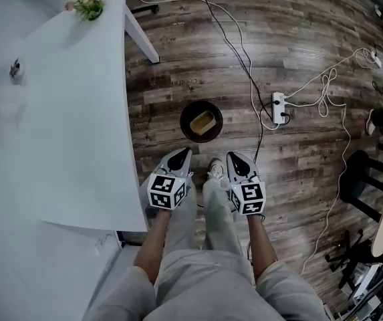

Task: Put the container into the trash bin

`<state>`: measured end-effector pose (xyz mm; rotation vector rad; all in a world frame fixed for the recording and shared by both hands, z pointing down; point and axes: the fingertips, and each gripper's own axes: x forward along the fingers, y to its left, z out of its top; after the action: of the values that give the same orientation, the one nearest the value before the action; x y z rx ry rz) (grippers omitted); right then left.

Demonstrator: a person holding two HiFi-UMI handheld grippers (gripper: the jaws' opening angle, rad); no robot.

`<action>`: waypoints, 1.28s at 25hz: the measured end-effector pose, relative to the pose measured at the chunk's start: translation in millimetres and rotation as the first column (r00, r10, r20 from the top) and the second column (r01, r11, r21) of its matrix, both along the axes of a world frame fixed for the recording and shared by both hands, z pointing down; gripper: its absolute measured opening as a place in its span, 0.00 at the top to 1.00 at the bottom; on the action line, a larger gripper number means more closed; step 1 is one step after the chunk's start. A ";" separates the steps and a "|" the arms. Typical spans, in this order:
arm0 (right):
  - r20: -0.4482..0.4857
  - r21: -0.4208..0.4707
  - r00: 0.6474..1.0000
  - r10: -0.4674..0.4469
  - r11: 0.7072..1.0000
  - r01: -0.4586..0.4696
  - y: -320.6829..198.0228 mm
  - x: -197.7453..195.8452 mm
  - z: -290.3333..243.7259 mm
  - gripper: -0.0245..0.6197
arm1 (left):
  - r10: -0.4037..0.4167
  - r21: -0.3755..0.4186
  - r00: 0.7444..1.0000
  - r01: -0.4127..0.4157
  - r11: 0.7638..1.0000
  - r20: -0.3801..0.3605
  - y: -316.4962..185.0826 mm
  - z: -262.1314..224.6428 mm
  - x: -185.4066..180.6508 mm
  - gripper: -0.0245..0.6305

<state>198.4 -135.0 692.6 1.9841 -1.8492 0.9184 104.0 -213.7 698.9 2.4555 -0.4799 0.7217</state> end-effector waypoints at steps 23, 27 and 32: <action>-0.138 0.203 0.988 0.074 0.978 -0.045 -12.6 48.1 -192.0 0.94 | 0.017 0.197 0.995 0.002 0.980 -0.094 -42.3 -195.3 16.5 0.95; -0.143 0.226 0.986 0.083 0.973 -0.049 -7.8 50.6 -212.3 0.94 | 0.011 0.236 0.995 0.013 0.972 -0.101 -45.4 -221.7 11.8 0.95; -0.149 0.246 0.985 0.085 0.968 -0.046 0.1 47.9 -232.1 0.94 | 0.009 0.271 0.994 0.020 0.962 -0.107 -44.6 -247.4 3.5 0.95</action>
<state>246.2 -134.9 460.6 2.2011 -1.8912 0.5527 107.5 -258.3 451.6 2.7299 -0.5771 0.5475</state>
